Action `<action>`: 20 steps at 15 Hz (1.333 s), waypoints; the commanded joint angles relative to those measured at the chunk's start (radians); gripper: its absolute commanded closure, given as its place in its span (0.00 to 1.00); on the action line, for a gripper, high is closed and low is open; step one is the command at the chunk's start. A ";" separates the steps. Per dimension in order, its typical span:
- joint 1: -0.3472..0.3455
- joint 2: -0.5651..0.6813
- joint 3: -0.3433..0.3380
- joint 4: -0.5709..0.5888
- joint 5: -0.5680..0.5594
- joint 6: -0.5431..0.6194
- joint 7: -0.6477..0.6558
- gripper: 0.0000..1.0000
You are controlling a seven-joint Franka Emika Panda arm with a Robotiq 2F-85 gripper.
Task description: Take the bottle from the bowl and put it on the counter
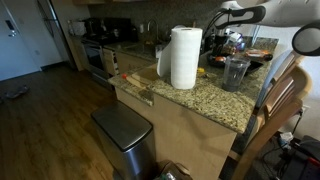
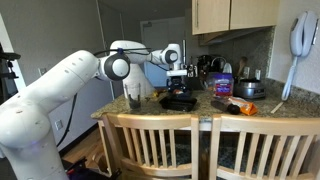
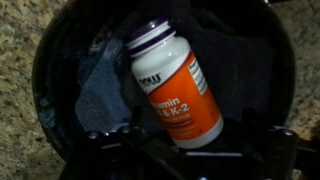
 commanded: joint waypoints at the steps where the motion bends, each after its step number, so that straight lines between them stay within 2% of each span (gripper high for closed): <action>1: 0.000 0.000 0.000 0.000 0.000 0.001 0.003 0.00; 3: 0.000 0.000 0.000 0.000 0.000 0.001 0.003 0.00; 7: 0.012 0.003 -0.037 0.030 -0.075 -0.214 -0.002 0.00; 8: 0.004 0.000 -0.013 0.008 -0.050 -0.137 0.002 0.00; 10: 0.004 0.000 -0.022 0.013 -0.063 -0.178 0.002 0.00; 16: 0.005 0.000 -0.025 0.014 -0.065 -0.184 0.002 0.00; 17: -0.001 -0.001 -0.019 0.015 -0.054 -0.186 0.001 0.25; 18: -0.005 -0.002 -0.014 0.016 -0.045 -0.188 0.000 0.27; 20: -0.008 -0.002 -0.012 0.014 -0.037 -0.181 0.000 0.41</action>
